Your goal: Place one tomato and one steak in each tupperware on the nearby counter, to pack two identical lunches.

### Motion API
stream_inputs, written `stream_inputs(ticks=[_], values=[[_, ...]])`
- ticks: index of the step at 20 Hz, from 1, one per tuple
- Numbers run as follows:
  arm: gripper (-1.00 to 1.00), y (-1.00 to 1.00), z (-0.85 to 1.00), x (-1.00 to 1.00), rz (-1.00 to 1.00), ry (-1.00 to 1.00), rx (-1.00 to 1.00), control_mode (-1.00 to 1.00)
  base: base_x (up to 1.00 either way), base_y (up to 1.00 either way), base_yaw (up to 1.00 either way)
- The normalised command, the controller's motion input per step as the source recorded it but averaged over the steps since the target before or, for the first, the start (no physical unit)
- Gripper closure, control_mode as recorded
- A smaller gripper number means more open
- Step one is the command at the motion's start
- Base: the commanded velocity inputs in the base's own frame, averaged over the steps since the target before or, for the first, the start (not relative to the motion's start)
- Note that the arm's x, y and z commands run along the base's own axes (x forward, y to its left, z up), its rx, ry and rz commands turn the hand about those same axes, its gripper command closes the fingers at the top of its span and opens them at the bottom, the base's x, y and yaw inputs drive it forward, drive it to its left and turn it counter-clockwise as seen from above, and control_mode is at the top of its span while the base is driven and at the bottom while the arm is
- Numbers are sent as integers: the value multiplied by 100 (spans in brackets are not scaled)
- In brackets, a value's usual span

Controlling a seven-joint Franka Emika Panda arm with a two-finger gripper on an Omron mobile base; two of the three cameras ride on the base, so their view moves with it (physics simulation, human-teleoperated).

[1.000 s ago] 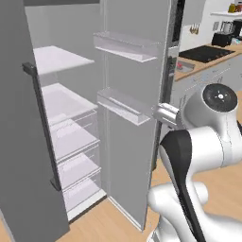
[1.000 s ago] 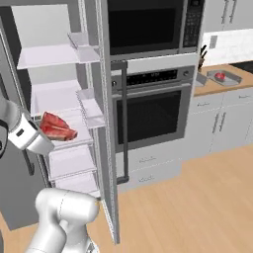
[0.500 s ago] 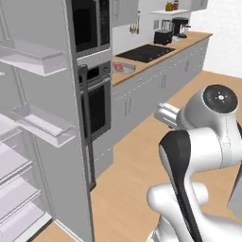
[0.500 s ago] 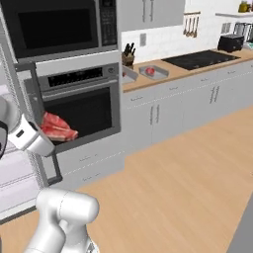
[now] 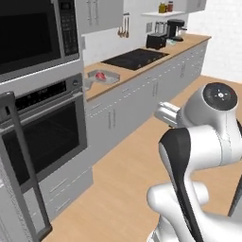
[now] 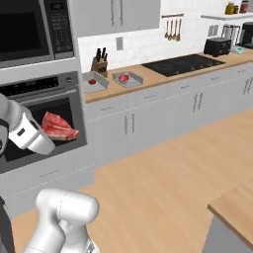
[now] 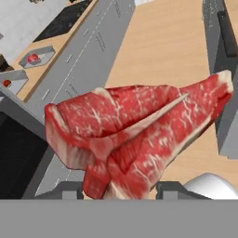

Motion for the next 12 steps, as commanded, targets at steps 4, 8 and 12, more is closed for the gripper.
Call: stream_inputs(ticks=[4, 8, 12], values=[[100, 0, 0, 0, 0, 0, 0, 100, 100, -9, 28], [100, 0, 0, 0, 0, 0, 0, 100, 100, 0, 30], [100, 0, 0, 0, 0, 0, 0, 100, 100, -16, 28]])
